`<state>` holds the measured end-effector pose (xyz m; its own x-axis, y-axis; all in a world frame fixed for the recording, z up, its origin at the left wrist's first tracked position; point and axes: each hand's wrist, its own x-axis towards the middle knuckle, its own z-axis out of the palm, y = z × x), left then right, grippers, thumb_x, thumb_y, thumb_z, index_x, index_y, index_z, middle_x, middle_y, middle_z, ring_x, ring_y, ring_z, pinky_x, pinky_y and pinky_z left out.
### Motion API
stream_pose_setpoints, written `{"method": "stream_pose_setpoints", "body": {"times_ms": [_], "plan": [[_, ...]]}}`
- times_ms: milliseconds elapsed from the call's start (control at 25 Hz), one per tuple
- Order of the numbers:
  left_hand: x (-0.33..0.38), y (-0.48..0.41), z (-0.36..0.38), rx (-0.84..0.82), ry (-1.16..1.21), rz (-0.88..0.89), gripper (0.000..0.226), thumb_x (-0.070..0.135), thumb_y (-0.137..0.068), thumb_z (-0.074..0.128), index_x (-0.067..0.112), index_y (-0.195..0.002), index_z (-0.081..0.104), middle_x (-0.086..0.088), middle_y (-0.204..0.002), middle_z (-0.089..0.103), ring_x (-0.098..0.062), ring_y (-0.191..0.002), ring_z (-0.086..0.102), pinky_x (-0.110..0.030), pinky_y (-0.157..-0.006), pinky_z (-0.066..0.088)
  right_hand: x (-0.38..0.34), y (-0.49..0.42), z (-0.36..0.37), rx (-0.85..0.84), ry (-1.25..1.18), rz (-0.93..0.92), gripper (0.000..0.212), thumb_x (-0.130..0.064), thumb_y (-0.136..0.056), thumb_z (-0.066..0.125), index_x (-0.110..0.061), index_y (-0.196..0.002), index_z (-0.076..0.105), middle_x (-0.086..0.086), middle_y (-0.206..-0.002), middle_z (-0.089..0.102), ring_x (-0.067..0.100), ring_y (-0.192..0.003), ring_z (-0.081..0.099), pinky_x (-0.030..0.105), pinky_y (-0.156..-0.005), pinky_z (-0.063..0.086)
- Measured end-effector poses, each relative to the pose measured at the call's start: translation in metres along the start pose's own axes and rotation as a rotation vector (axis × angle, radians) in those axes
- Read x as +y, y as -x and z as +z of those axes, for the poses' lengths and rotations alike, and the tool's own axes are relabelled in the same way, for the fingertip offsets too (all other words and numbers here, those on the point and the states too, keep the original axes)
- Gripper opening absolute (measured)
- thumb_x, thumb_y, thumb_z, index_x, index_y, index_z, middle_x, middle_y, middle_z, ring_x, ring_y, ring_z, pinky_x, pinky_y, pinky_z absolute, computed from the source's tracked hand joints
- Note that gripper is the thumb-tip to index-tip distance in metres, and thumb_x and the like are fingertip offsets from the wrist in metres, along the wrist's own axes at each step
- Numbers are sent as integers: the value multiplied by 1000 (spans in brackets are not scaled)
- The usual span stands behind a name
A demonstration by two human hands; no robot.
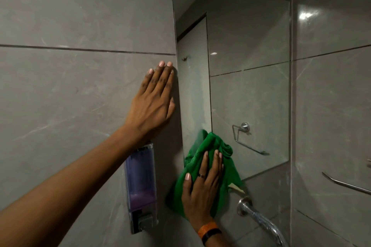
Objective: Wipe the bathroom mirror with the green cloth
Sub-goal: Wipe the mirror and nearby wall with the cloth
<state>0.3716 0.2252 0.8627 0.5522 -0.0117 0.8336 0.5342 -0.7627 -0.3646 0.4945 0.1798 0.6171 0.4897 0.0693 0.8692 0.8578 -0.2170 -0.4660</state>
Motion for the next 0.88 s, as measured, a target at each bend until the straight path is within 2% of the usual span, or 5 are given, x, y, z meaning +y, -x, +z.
{"method": "stream_pose_setpoints", "body": {"times_ms": [360,720,880], "plan": [[1,2,-2,44,-38,34,69,33,-96,25,3,-154,3,-14,-165,-4,-25,-152,-10,-39,-124,-5,-64,-75,-2,124,-37,143,72,-49,-100,29,-7,-158,17,17,-167,12,32,-156,10,57,-123,21],[-48,-1,-17,196,-171,24,66,31,-97,25,-1,-153,14,-18,-164,12,-28,-153,7,-42,-125,7,-130,-208,-20,220,-80,7,73,-49,-100,35,-8,-158,18,20,-166,15,35,-155,12,55,-126,16],[-71,-10,-31,198,-248,23,65,32,-96,24,-2,-152,17,-21,-162,15,-33,-151,12,-43,-124,7,-159,-269,-32,235,-100,-75,68,-44,-102,36,-7,-157,20,22,-165,17,37,-154,14,54,-126,14]]}}
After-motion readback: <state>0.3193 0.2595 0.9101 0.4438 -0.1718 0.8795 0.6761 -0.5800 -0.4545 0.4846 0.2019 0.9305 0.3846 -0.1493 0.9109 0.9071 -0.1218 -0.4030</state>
